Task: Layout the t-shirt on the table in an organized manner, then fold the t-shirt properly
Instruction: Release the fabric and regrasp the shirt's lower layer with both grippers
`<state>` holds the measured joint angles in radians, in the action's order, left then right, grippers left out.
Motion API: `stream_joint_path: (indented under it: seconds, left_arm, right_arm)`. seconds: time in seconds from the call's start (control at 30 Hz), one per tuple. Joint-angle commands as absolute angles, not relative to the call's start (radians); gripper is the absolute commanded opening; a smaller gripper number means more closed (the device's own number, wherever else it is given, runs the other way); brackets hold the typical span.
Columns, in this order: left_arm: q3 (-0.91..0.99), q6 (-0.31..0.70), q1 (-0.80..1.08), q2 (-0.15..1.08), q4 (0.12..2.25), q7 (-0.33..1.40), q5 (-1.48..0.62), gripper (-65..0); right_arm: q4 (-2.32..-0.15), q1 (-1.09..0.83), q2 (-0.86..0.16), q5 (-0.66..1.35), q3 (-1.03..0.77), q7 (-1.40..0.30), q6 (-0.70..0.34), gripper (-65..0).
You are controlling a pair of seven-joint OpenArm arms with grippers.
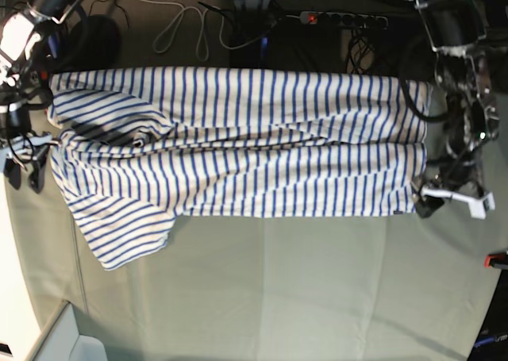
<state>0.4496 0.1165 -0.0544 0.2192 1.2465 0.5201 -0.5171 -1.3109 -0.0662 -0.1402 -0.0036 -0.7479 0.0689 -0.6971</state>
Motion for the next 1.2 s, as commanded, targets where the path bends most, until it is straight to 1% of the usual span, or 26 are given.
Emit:
stream_joint_path:
  seconds: [0.0, 0.23, 0.4, 0.53, 0.77, 0.87, 1.0, 1.07, 1.17]
  left_arm:
    - [0.453, 0.117, -0.094, 0.234, 1.218, 0.504, -0.522, -22.6]
    - [0.449, 0.117, -0.277, 0.234, 0.918, 0.481, -0.512, -22.6]
    - [0.317, 0.119, -0.355, 0.232, 0.765, 0.325, -0.394, -22.6]
    - [0.255, 0.119, -0.378, 0.231, 0.685, 0.269, -0.381, -22.6]
    - [0.248, 0.119, -0.354, 0.231, 0.679, 0.271, -0.381, -22.8]
    - [0.252, 0.119, -0.340, 0.231, 0.705, 0.272, -0.383, -22.8]
    - [0.254, 0.116, -0.297, 0.231, 0.769, 0.274, -0.384, -22.8]
    - [0.252, 0.116, -0.294, 0.231, 0.780, 0.274, -0.384, -22.8]
    - [0.246, 0.116, -0.294, 0.229, 0.779, 0.274, -0.381, -22.9]
  right_arm:
    - [-1.325, -0.061, -0.154, 0.015, -0.736, 0.097, -0.698, -33.7]
    - [-1.317, -0.056, -0.154, 0.015, -0.673, 0.097, -0.698, -33.7]
    - [-1.299, -0.053, -0.156, 0.013, -0.665, 0.097, -0.698, -33.7]
    - [-1.299, -0.053, -0.156, 0.013, -0.665, 0.097, -0.698, -33.7]
    - [-1.297, -0.030, -0.157, 0.013, -0.667, 0.097, -0.698, -33.6]
    - [-1.296, 0.013, -0.168, 0.012, -0.657, 0.085, -0.698, -33.6]
    - [-1.293, 0.074, -0.171, -0.067, -0.639, -0.002, -0.698, -33.6]
    - [-1.280, 0.105, -0.166, -0.111, -0.639, -0.021, -0.698, -33.6]
    - [-1.205, 0.156, -0.165, -0.139, -0.631, -0.019, -0.698, -33.6]
